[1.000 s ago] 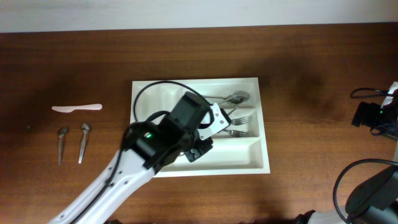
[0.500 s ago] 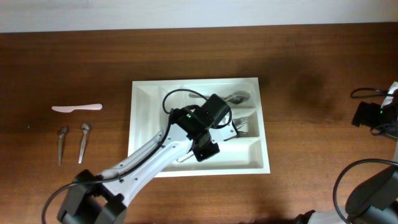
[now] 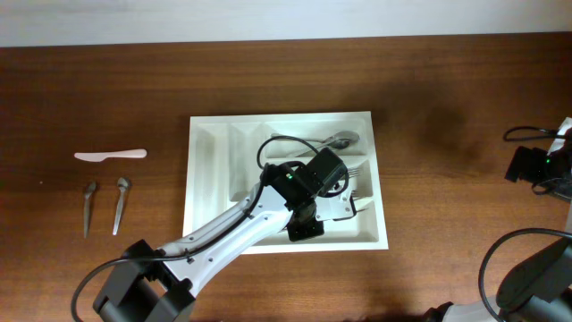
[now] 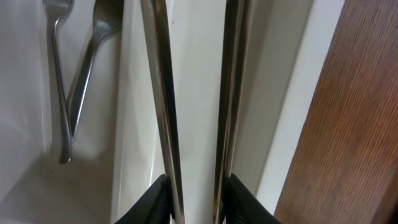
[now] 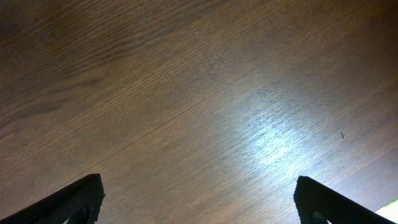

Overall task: Pack container
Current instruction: 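Carry the utensil right and lower it into the tray's left compartment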

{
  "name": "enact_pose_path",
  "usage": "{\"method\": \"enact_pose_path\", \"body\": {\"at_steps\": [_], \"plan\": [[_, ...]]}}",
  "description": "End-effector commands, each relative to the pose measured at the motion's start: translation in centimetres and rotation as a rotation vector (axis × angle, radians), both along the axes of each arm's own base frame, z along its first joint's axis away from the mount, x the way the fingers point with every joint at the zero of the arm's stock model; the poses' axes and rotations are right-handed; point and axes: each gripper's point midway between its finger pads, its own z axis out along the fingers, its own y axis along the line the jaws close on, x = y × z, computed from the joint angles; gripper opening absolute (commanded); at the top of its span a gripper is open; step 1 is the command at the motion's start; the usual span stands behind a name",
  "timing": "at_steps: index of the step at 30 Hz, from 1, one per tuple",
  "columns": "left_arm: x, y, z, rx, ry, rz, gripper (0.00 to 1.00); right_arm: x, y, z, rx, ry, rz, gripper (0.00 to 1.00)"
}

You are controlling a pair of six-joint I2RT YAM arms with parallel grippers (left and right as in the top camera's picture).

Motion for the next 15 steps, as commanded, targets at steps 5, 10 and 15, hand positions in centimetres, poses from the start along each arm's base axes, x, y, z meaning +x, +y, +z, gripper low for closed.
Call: {"method": "enact_pose_path", "body": {"at_steps": [5,10,15], "plan": [[0.88,0.32,0.11,0.037,-0.053,-0.058,0.29,-0.1,-0.11,0.16,-0.002,-0.009,-0.013,0.99],[1.05,0.48,0.04,0.055,-0.071,-0.117,0.29,-0.1,-0.11,0.16,-0.002,-0.009,-0.013,0.99],[1.01,0.53,-0.34,0.066,-0.065,-0.134,0.28,-0.1,-0.11,0.16,-0.002,-0.009,-0.013,0.99]]}}
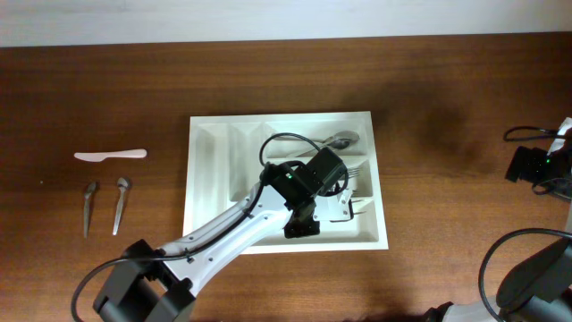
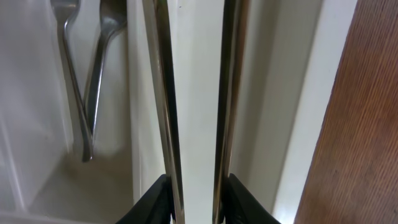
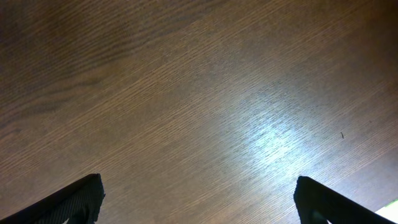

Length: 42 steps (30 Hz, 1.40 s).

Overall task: Pack container
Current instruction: 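Carry the utensil right and lower it into the tray's left compartment, then open the left gripper and retract it left out of the tray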

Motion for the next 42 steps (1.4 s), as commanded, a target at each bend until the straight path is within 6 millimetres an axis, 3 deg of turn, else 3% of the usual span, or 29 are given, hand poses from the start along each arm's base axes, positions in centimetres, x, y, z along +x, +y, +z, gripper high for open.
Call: {"method": "enact_pose_path", "body": {"at_steps": [1,16,19,24,25,29,30,35,42], "plan": [[0.3,-0.1,-0.4,0.017,-0.006,-0.04,0.28,-0.1,-0.1,0.2,-0.002,-0.009,-0.013,0.99],[-0.2,0.2,-4.3,0.095,0.077,-0.041,0.3,-0.1,-0.1,0.2,-0.002,-0.009,-0.013,0.99],[-0.2,0.3,-4.5,0.101,0.082,-0.041,0.45,-0.1,-0.1,0.2,-0.002,-0.009,-0.013,0.99],[-0.2,0.3,-4.6,0.101,0.082,-0.041,0.63,-0.1,-0.1,0.2,-0.002,-0.009,-0.013,0.99],[-0.2,0.3,-4.6,0.101,0.082,-0.041,0.73,-0.1,-0.1,0.2,-0.002,-0.009,-0.013,0.99],[0.0,0.0,-4.4,0.091,0.071,-0.041,0.87,-0.1,-0.1,0.2,-0.002,-0.009,-0.013,0.99],[0.1,-0.1,-4.3,0.087,0.068,-0.04,0.95,-0.1,-0.1,0.2,-0.002,-0.009,-0.013,0.99],[2.2,-1.4,-1.3,0.034,-0.01,0.043,0.99,-0.1,-0.1,0.2,-0.002,-0.009,-0.013,0.99],[5.7,-3.9,8.2,-0.147,-0.155,0.131,0.99,-0.1,-0.1,0.2,-0.002,-0.009,-0.013,0.99]]}}
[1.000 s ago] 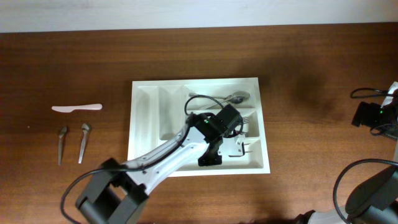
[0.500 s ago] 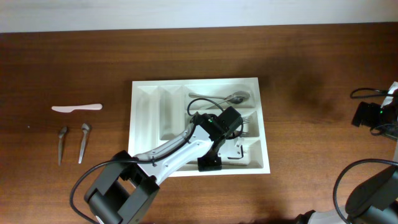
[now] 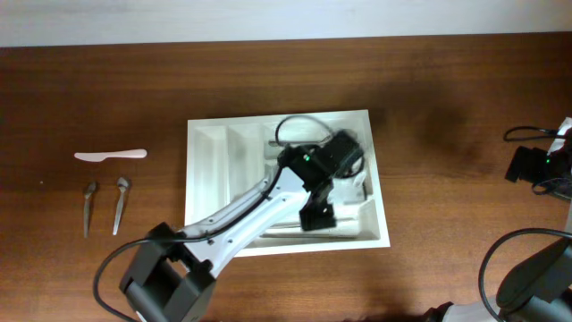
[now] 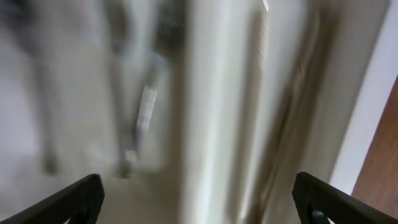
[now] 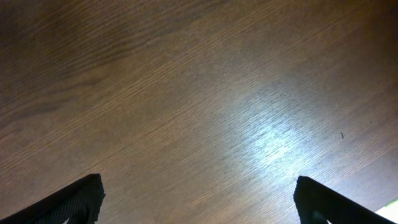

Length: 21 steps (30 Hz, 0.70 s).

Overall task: Pack container
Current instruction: 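Open the left gripper and retract it left out of the tray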

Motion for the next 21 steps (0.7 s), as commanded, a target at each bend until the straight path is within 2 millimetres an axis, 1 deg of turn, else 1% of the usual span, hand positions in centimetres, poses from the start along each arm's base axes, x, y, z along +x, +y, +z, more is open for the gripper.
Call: {"method": "enact_pose_path", "body": {"at_steps": [1,2,3,5,7,9,11,12,14,15,16,17,19,21], "plan": [[2.3,-0.8,6.9,-0.15,-0.11,0.105,0.99,-0.1,-0.1,0.2,-0.003,-0.009,-0.013,0.99],[2.8,-0.7,8.3,-0.184,-0.124,0.145,0.99,-0.1,-0.1,0.2,-0.003,-0.009,-0.013,0.99],[3.0,-0.4,9.4,-0.212,-0.129,0.19,0.99,-0.1,-0.1,0.2,-0.003,-0.009,-0.013,0.99],[2.7,0.1,10.7,-0.265,-0.095,0.294,0.99,-0.1,-0.1,0.2,-0.003,-0.009,-0.013,0.99],[1.5,1.1,10.8,-0.263,-0.039,0.373,0.99,-0.1,-0.1,0.2,-0.003,-0.009,-0.013,0.99],[0.0,2.4,10.5,-0.205,-0.002,0.377,0.99,-0.1,-0.1,0.2,-0.003,-0.009,-0.013,0.99],[-0.2,3.1,10.3,-0.173,-0.001,0.384,0.99,-0.1,-0.1,0.2,-0.003,-0.009,-0.012,0.99],[0.3,4.1,10.2,-0.149,-0.023,0.438,0.99,-0.1,-0.1,0.2,-0.003,-0.009,-0.013,0.99],[2.7,6.5,10.7,-0.139,-0.124,0.677,0.99,-0.1,-0.1,0.2,-0.003,-0.009,-0.013,0.99],[4.3,9.0,11.2,-0.138,-0.211,0.882,0.99,-0.1,-0.1,0.2,-0.003,-0.009,-0.013,0.99],[5.5,11.5,11.6,-0.138,-0.277,1.059,0.99,-0.1,-0.1,0.2,-0.003,-0.009,-0.013,0.99],[6.0,13.6,11.8,-0.143,-0.311,1.205,0.99,-0.1,-0.1,0.2,-0.003,-0.009,-0.013,0.99],[6.3,17.4,11.5,-0.151,-0.305,1.451,0.99,-0.1,-0.1,0.2,-0.003,-0.009,-0.013,0.99],[6.1,20.6,11.0,-0.102,-0.285,1.557,0.99,-0.1,-0.1,0.2,-0.003,-0.009,-0.013,0.99]]}}
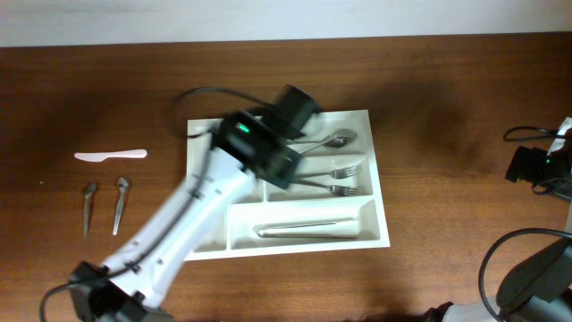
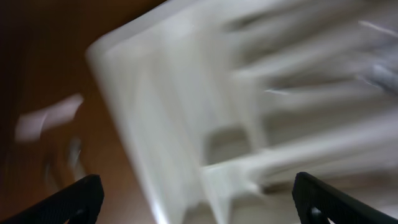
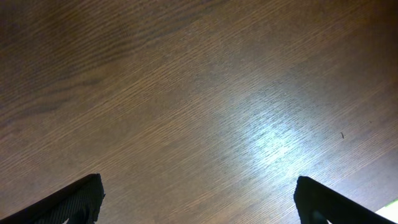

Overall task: Pack container
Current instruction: 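Open the left gripper and retract it left out of the tray, then lower the left gripper over a metal spoon and grasp it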

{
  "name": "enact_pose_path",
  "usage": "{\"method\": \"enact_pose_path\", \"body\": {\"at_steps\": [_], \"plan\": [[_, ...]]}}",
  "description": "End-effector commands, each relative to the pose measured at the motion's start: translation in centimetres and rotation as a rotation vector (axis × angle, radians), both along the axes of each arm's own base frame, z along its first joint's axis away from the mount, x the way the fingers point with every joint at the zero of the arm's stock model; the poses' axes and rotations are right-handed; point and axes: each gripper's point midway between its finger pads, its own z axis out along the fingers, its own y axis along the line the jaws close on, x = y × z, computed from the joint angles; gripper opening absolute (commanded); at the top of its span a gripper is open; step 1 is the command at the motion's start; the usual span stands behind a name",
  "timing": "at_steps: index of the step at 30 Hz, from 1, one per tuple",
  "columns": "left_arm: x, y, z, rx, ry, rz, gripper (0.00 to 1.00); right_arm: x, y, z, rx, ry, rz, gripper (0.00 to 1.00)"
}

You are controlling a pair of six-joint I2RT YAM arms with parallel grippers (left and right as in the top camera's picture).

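Note:
The white compartment tray (image 1: 198, 179) sits mid-table. Its long front compartment holds two metal knives (image 1: 308, 230) lying side by side. Two forks (image 1: 344, 172) and a spoon (image 1: 335, 139) lie in the compartments behind. My left gripper (image 2: 196, 196) is open and empty, blurred by motion over the tray's back left part; the left arm (image 1: 255, 148) crosses the tray. A pale plastic knife (image 1: 109, 155) and two small spoons (image 1: 88, 206) (image 1: 121, 204) lie on the table to the left. My right gripper (image 3: 198, 196) hangs open over bare wood.
The right arm (image 1: 536, 170) rests at the table's far right edge with cables beside it. The dark wooden table (image 1: 447, 107) surrounds the tray. The left wrist view is heavily blurred, showing the tray's corner (image 2: 112, 50) and wood.
My left gripper, still open, has moved from the tray's front right part to its back left part. The two metal knives stay in the front compartment. The right arm has not moved.
My left gripper was shut on two metal knives low over the tray's long front compartment, and stayed so half a second later. Then it was open and the knives lay in that compartment. Now it is over the tray's back left part, empty.

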Motion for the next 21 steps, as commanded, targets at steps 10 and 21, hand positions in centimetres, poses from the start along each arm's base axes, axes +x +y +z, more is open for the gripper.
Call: {"method": "enact_pose_path", "body": {"at_steps": [10,21], "plan": [[1.5,16.5,-5.6,0.022,0.144,0.402,0.99,-0.1,-0.1,0.2,-0.003,-0.009,-0.013,0.99],[-2.1,25.9,-11.8,-0.08,0.234,0.692,1.0,-0.1,-0.1,0.2,-0.003,-0.009,-0.013,0.99]]}}
